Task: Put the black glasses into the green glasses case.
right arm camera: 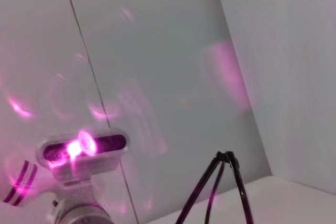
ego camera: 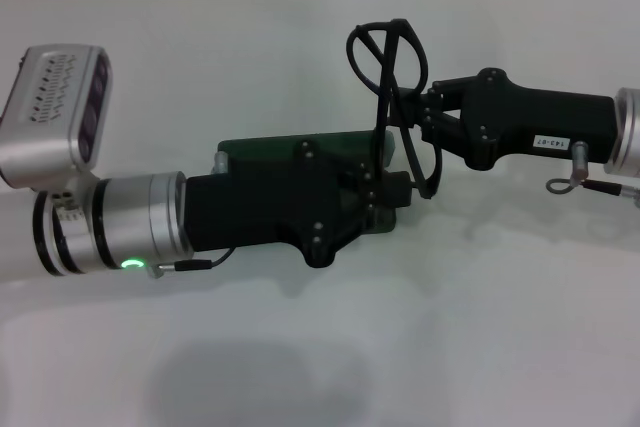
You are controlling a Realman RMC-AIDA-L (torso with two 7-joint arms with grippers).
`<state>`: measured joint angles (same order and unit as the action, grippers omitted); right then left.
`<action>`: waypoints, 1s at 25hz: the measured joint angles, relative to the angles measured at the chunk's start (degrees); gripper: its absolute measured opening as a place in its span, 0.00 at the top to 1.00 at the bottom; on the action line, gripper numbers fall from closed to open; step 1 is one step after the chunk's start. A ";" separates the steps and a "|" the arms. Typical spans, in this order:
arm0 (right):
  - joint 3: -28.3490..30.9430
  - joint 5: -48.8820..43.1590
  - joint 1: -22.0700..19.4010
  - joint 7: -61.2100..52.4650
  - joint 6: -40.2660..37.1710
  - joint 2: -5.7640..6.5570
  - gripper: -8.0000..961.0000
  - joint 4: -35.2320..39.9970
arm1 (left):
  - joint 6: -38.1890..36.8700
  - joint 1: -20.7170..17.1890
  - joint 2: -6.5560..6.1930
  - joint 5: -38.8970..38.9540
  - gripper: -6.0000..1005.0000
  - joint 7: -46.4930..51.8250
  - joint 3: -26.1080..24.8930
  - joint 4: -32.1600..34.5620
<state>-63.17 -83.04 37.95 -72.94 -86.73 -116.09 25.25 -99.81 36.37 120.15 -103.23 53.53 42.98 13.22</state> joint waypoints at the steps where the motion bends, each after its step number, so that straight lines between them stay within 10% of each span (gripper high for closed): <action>1: -0.03 0.05 0.14 -0.01 -0.26 -0.05 0.81 -0.03 | 0.00 0.12 0.00 -0.03 0.96 0.00 0.00 -0.04; 25: -8.34 8.26 1.59 -0.10 -0.75 -0.10 0.80 0.04 | 0.04 1.82 0.20 -0.17 0.96 -0.08 0.54 -1.62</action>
<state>-71.51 -74.79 39.53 -73.04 -87.48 -116.19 25.29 -99.77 38.19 120.35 -103.39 53.45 43.52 11.60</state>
